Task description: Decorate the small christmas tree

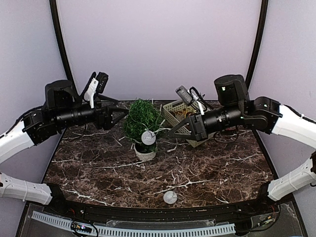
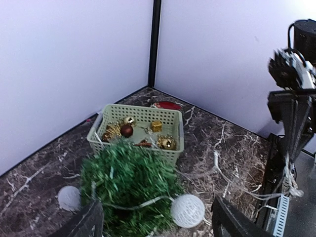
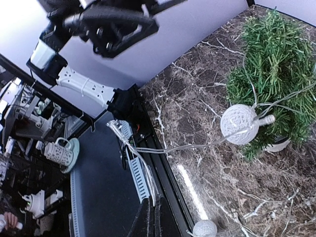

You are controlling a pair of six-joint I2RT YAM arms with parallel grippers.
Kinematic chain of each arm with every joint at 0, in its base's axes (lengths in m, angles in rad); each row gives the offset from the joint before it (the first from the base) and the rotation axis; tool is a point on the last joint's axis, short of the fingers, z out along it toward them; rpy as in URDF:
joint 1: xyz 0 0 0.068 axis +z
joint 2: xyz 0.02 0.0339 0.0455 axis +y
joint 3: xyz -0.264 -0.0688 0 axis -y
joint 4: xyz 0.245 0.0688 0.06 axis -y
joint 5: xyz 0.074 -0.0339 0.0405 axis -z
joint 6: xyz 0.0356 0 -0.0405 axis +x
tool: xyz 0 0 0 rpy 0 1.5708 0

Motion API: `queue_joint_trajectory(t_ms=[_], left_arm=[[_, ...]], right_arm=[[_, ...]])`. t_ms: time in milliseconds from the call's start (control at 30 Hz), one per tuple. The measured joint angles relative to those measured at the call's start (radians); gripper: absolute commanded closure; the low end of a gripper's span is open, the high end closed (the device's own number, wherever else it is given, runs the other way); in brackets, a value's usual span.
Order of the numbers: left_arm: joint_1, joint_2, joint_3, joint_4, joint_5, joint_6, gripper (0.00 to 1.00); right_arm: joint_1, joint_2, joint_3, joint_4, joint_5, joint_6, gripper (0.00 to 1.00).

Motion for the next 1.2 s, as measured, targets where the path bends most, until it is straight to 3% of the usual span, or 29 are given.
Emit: queue_joint_trajectory(t_ms=[167,333,600,933,1000,1033,1100,1200], left_arm=[[-0.131,-0.100,-0.260,0.172,-0.012,-0.103,0.24],[-0.273,-0.075,-0.409,0.322,-0.041,-0.165,0.22],[-0.344,0.068,-0.450,0.566,-0.050,-0.209,0.19],[-0.359,0.269,-0.396,0.663,-0.061,-0.213,0.20],[-0.362,0.300,-0.370,0.679,-0.061,-0.214,0.37],[-0.363,0.313,-0.357,0.686,-0.060,-0.218,0.55],[-0.366,0.327,-0.342,0.695,-0.063,-0.227,0.75],[-0.373,0.323,-0.340,0.698,-0.081,-0.243,0.91]], right_arm=[[0.001,0.042,-0.094,0.214,0.032,0.138,1.00],[0.005,0.066,-0.142,0.373,0.081,0.248,1.00],[0.005,0.072,-0.155,0.540,0.135,0.348,1.00],[0.007,0.083,-0.155,0.580,0.145,0.380,1.00],[0.008,0.087,-0.155,0.584,0.146,0.383,1.00],[0.008,0.088,-0.155,0.584,0.149,0.384,1.00],[0.009,0.089,-0.155,0.584,0.160,0.385,1.00],[0.010,0.089,-0.155,0.580,0.180,0.382,1.00]])
